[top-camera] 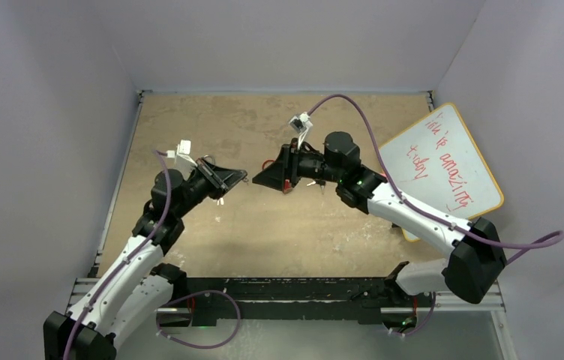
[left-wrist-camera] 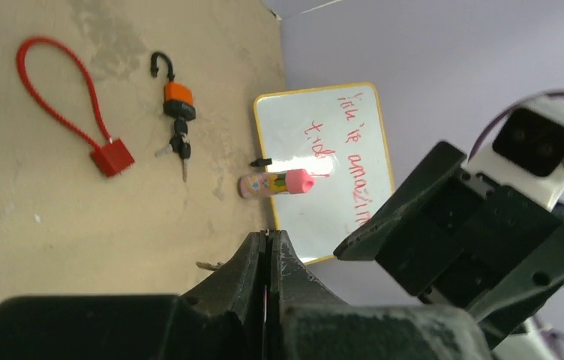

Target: Unlock with the key

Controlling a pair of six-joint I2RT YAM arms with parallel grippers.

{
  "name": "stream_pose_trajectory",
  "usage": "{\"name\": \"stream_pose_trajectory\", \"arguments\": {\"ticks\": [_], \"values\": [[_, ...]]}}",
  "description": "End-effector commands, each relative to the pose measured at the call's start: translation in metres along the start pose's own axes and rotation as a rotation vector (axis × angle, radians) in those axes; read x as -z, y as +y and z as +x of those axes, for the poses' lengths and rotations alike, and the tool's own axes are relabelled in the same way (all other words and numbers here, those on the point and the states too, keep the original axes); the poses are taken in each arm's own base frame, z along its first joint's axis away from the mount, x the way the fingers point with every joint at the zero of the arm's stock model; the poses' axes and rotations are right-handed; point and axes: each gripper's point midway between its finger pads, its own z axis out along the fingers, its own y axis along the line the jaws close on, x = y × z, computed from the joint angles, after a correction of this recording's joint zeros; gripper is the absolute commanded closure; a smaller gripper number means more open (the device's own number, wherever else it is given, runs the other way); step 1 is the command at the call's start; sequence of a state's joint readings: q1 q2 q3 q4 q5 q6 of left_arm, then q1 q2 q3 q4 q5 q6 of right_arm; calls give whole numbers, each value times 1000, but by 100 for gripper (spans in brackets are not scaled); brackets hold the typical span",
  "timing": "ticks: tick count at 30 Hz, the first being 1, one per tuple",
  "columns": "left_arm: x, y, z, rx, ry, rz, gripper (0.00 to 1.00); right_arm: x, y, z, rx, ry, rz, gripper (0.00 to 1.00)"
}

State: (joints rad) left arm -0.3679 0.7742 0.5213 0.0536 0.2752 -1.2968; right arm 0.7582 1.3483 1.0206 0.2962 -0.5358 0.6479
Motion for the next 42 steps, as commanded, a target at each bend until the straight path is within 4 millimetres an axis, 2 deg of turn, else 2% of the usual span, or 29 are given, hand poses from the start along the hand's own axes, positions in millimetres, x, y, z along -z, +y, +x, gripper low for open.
{"name": "stream_pose_trajectory", "arguments": {"ticks": [1, 5, 8, 16, 20, 22, 28, 33, 38, 42], "values": [[14, -60, -10, -626, -54, 269, 100, 5, 25, -33, -26, -144, -80, 35], [27, -94, -7, -824, -34, 376, 100, 6, 38, -44, -12, -190, -139, 33], [35, -112, -9, -865, -55, 423, 100, 6, 46, -52, 3, -213, -169, 33], [45, -139, -8, -709, -68, 511, 100, 10, 66, -58, 36, -205, -251, 36], [52, -150, -8, -618, -91, 576, 100, 8, 77, -66, 27, -208, -292, 49], [56, -152, -8, -575, -109, 603, 100, 6, 82, -68, 29, -196, -322, 52], [57, -150, -9, -494, -123, 641, 100, 2, 87, -65, 21, -159, -360, 53], [58, -151, -10, -467, -132, 657, 100, 1, 89, -64, 21, -145, -383, 63], [58, -148, -9, -448, -131, 652, 100, -1, 90, -68, 23, -156, -388, 69], [57, -147, -11, -431, -140, 657, 100, -4, 90, -71, 25, -159, -387, 70]]}}
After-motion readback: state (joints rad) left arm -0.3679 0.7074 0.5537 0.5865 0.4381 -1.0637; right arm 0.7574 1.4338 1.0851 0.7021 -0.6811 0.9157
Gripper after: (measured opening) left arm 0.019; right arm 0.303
